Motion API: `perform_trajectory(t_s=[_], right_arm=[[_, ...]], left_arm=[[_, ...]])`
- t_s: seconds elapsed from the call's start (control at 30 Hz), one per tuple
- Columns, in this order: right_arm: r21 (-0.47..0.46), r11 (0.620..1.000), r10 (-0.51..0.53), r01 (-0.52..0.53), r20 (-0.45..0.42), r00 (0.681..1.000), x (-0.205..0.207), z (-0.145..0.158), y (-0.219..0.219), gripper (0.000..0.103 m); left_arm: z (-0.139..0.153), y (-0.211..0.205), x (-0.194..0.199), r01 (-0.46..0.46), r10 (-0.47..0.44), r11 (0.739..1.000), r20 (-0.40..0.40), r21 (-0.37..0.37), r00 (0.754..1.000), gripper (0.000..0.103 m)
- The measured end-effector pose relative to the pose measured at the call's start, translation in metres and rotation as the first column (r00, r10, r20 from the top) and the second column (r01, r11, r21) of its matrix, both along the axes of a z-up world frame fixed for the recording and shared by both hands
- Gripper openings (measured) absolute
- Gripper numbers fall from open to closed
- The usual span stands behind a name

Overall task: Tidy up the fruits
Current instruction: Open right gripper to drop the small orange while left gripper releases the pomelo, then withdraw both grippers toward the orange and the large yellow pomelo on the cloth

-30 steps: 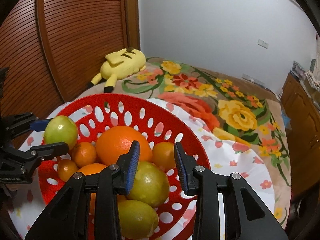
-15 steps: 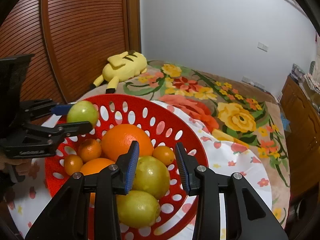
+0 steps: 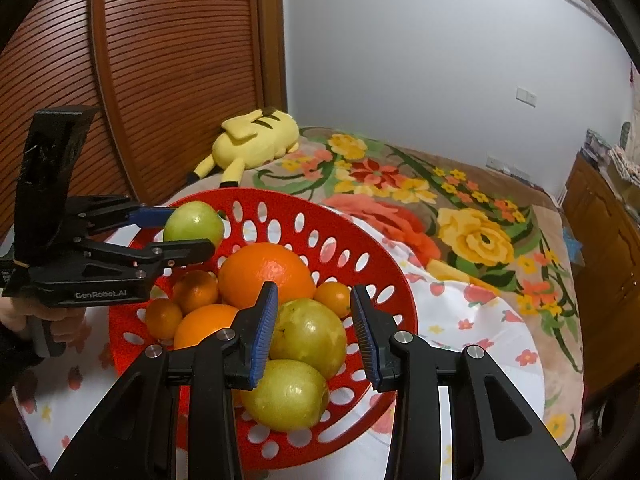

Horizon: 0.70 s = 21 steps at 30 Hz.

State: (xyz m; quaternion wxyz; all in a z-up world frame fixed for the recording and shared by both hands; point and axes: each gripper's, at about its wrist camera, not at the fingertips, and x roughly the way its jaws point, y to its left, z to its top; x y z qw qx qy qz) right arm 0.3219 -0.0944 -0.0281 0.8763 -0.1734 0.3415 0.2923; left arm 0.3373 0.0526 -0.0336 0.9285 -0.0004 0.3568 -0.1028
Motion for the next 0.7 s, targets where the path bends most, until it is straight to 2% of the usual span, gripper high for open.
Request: perform_trajectory(t_s=[0.37,0.7], right_arm=[[0.031,0.999,-0.026,0.026,0.003,1.0,-0.026,0.004,-0.017,0.038],[0.083,0.995,-0.051,0.049,0.023,0.998,-0.076,0.016,-0.035,0.041]], left_arm=[[0.015,0.0,-0.037,0.016,-0.015,1.0,0.024,-0.018,1.0,0.06],[0.034,-0.007,-0.091,0.038,-0.036,0.999,0.076,-0.032,0.996,0.063]])
